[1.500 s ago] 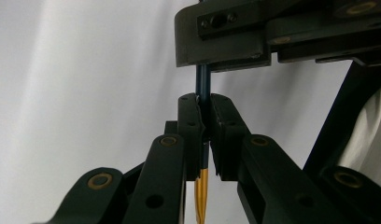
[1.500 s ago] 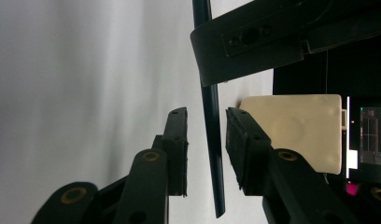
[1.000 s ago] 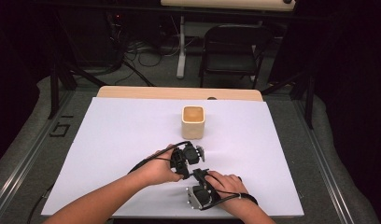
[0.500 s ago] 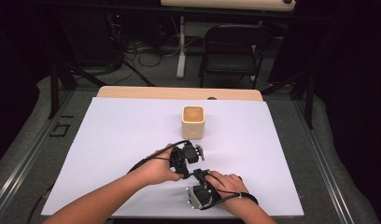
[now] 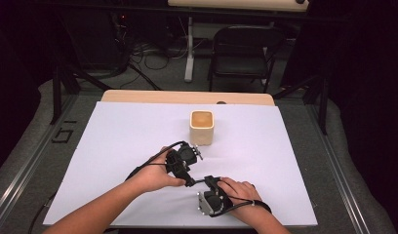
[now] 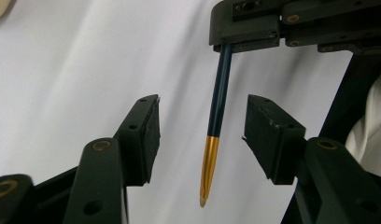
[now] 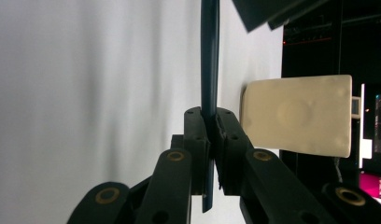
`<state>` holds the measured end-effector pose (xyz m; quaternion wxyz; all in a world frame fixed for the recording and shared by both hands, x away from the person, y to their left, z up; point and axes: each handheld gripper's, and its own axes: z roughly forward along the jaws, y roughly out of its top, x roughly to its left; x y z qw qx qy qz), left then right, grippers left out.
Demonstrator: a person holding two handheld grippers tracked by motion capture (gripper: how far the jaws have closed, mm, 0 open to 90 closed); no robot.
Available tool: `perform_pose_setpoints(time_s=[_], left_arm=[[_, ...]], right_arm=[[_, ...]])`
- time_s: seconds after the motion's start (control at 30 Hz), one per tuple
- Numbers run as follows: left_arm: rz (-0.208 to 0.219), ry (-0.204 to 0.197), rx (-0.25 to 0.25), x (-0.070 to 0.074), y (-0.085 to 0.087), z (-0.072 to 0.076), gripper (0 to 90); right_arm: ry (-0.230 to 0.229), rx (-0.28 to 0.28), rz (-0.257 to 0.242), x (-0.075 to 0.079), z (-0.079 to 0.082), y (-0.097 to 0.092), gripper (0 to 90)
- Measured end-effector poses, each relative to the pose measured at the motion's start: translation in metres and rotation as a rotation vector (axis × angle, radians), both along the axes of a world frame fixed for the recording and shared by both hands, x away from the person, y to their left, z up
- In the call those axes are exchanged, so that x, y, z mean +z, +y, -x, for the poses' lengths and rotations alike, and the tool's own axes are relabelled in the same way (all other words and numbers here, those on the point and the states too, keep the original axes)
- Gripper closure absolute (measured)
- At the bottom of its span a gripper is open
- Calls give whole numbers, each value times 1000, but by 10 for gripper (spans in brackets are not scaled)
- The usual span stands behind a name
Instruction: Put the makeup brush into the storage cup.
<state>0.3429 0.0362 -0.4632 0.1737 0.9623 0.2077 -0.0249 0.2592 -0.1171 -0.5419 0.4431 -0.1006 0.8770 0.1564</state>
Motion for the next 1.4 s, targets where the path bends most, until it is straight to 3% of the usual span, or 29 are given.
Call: perform_pose_setpoints(time_s=[0.1,0.33,0.73,0.93,1.0,1.07,1.1,1.13,1.4], left_arm=[[44,-31,7,2,8,1,430],[144,-38,62,6,23,0,442],[211,-28,127,4,36,-3,453],[252,-30,161,6,44,-4,452],[258,-27,173,7,46,-5,455],[269,-25,180,7,49,-6,456],[275,-20,184,7,50,-6,459],[276,-18,191,7,50,-6,460],[291,-25,195,6,56,-7,451]], right_arm=[[29,-23,-29,1,-1,-1,847],[93,-57,-75,4,-4,-3,847],[173,-121,-119,7,-9,-8,847],[262,-179,-196,10,-12,-11,847],[291,-180,-235,11,-14,-12,847],[303,-183,-243,13,-16,-13,847],[324,-216,-271,12,-15,-13,847],[317,-199,-257,14,-17,-14,847],[387,-254,-323,16,-22,-18,847]])
